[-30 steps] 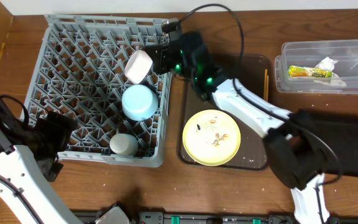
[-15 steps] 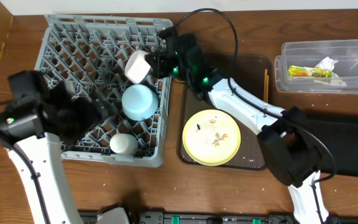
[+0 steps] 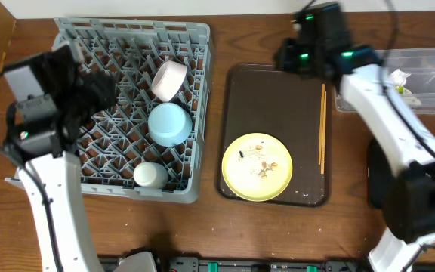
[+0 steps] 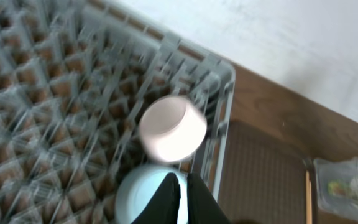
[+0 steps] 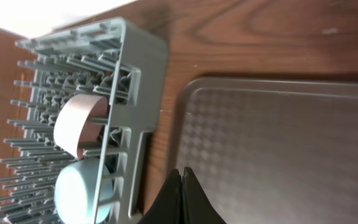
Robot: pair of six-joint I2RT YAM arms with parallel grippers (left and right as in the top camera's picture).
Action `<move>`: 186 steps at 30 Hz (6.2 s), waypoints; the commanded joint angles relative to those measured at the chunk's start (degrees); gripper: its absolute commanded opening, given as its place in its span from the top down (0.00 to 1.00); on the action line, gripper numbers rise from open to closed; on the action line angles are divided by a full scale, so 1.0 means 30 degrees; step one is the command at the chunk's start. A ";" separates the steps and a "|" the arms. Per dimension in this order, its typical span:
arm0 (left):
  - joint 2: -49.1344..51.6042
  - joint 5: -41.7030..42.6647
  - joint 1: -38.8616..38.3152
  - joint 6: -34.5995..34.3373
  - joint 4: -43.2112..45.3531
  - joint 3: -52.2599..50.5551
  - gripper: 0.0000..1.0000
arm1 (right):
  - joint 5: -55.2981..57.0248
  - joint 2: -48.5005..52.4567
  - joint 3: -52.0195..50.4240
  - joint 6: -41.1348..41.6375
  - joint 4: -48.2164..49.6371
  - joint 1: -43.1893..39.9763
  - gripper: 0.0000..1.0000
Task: Sort waste into correct bins and load items into the dishwasher
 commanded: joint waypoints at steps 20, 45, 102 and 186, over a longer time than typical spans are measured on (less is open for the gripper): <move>0.9107 -0.1421 -0.3293 -0.0182 0.4575 0.0051 0.92 | 0.0321 -0.5311 0.0189 -0.4211 -0.5829 -0.1625 0.99; 0.8998 -0.5421 -0.3599 0.0044 0.6535 0.0342 0.92 | 0.0525 -0.5319 0.0189 -0.4444 -0.6419 -0.1625 0.99; 1.0200 -0.0138 -0.4656 0.0248 0.4809 0.0146 0.92 | 0.0539 -0.5311 0.0182 -0.4721 -0.6783 -0.1625 0.99; 0.0750 -0.8029 -1.1817 -0.5486 -0.8043 -0.0444 0.00 | 0.7089 0.2936 -0.6725 -0.1574 -0.0962 -0.0721 0.72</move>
